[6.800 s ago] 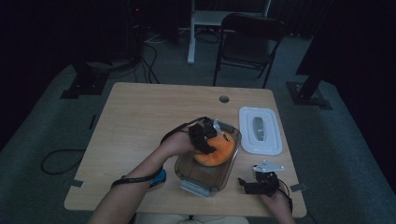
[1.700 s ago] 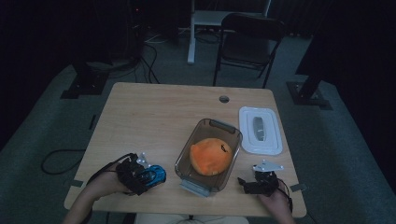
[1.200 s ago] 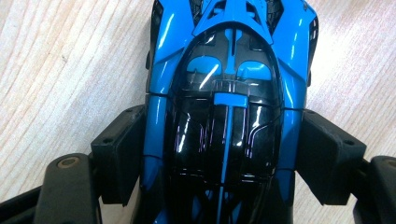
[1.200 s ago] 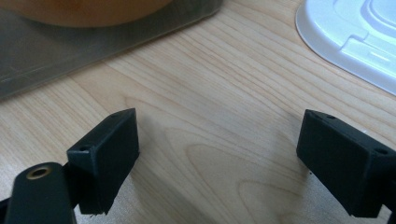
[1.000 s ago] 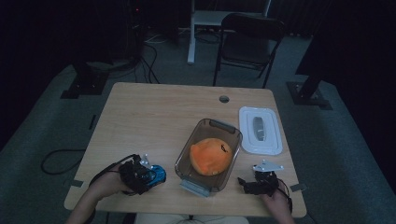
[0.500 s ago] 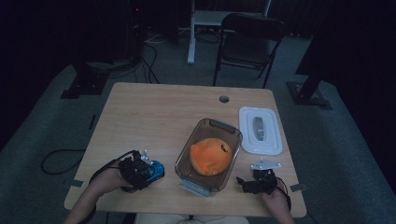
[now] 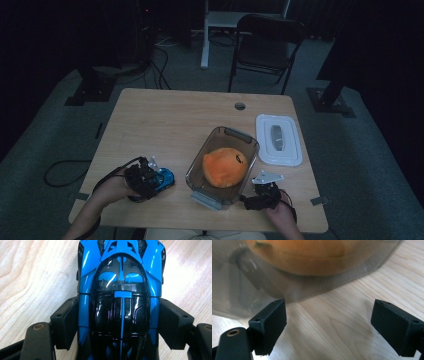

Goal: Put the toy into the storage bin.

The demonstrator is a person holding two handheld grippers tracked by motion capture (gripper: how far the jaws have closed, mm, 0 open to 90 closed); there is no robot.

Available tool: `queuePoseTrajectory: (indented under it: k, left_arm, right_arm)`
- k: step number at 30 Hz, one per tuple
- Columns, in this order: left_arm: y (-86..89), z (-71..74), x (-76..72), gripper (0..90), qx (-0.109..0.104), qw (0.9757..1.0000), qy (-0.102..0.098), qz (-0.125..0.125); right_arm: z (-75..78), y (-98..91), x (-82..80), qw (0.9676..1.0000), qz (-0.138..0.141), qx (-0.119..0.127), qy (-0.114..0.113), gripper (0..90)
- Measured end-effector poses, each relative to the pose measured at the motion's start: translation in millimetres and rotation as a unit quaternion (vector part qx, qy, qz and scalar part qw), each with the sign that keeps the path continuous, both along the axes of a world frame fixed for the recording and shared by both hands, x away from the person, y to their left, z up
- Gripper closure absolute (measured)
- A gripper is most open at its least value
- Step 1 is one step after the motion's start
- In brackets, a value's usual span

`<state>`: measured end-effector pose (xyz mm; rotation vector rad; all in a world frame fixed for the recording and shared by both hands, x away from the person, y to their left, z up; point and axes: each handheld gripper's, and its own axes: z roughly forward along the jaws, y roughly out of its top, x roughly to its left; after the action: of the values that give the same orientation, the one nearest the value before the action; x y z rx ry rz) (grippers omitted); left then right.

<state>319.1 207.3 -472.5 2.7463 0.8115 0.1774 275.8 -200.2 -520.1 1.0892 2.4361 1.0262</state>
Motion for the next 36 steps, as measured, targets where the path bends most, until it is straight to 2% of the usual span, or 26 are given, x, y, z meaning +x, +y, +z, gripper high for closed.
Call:
queuePoseTrajectory:
  k: [4, 7, 9, 12, 14, 15, 17, 19, 22, 24, 26, 27, 31, 32, 33, 36]
  left_arm:
    - [3.2, 5.3, 3.1, 26.5, -0.005, 1.0, 0.0, 0.005]
    - [4.9, 11.0, 5.6, 26.5, -0.004, 1.0, -0.004, 0.008]
    - [6.5, 15.2, 7.2, 26.5, -0.006, 0.9999, -0.005, 0.009]
    - [10.4, 19.3, 11.5, 26.5, -0.021, 0.9996, 0.0, 0.016]
    - [11.7, 20.0, 13.0, 26.5, -0.015, 0.9997, -0.001, 0.018]
    - [12.7, 20.3, 14.3, 26.5, -0.012, 0.9997, 0.001, 0.02]
    - [15.7, 22.3, 17.3, 28.8, -0.017, 0.9995, 0.003, 0.027]
    - [17.8, 24.6, 19.5, 28.8, -0.012, 0.9995, -0.003, 0.03]
    - [19.6, 32.7, 22.2, 28.8, -0.01, 0.9992, -0.012, 0.036]
    - [18.9, 39.5, 22.2, 28.9, -0.007, 0.9993, -0.02, 0.031]
    - [18.3, 48.2, 22.3, 28.9, -0.013, 0.9993, -0.024, 0.026]
    - [17.6, 54.5, 22.7, 28.9, -0.014, 0.9991, -0.029, 0.027]
    - [15.5, 74.7, 25.7, 28.9, -0.008, 0.9986, -0.045, 0.028]
    - [15.5, 74.7, 25.7, 28.9, -0.008, 0.9986, -0.045, 0.028]
    - [11.7, 91.2, 28.4, 28.9, -0.007, 0.998, -0.056, 0.029]
    - [5.2, 104.4, 29.9, 28.9, -0.007, 0.9974, -0.067, 0.027]
  right_arm:
    - [1.3, 7.9, 2.4, 1.0, 0.002, -0.002, 0.001, 12.7]
    - [1.9, 18.6, 4.6, 1.0, 0.004, 0.001, -0.002, 12.7]
    - [2.3, 29.1, 7.3, 1.0, 0.006, -0.006, -0.001, 12.1]
    - [1.6, 36.0, 9.7, 1.0, -0.006, -0.005, 0.005, 11.7]
    - [-0.3, 44.9, 13.1, 0.9998, -0.018, 0.0, 0.007, 11.7]
    - [-0.3, 51.6, 12.8, 0.9995, -0.028, -0.01, -0.002, 11.8]
    - [0.1, 53.6, 12.5, 0.9995, -0.028, -0.013, -0.005, 11.7]
    - [0.3, 53.5, 11.7, 0.9995, -0.027, -0.016, -0.008, 11.8]
    - [-0.7, 43.9, 9.8, 0.9992, -0.038, -0.008, -0.007, 11.8]
    - [-0.7, 38.8, 9.0, 0.9991, -0.039, -0.013, -0.007, 11.7]
    - [-0.7, 36.0, 8.5, 0.999, -0.041, -0.016, -0.009, 11.8]
    - [-0.4, 28.2, 8.4, 0.9987, -0.048, -0.013, -0.008, 11.8]
    - [-0.4, 18.5, 8.5, 0.9983, -0.057, -0.014, -0.008, 11.8]
    - [-0.4, 18.5, 8.5, 0.9983, -0.057, -0.014, -0.008, 11.8]
    - [-1.0, 7.9, 8.0, 0.9975, -0.068, -0.017, -0.005, 11.8]
    - [-1.6, -1.3, 7.6, 0.9968, -0.077, -0.02, -0.002, 11.8]
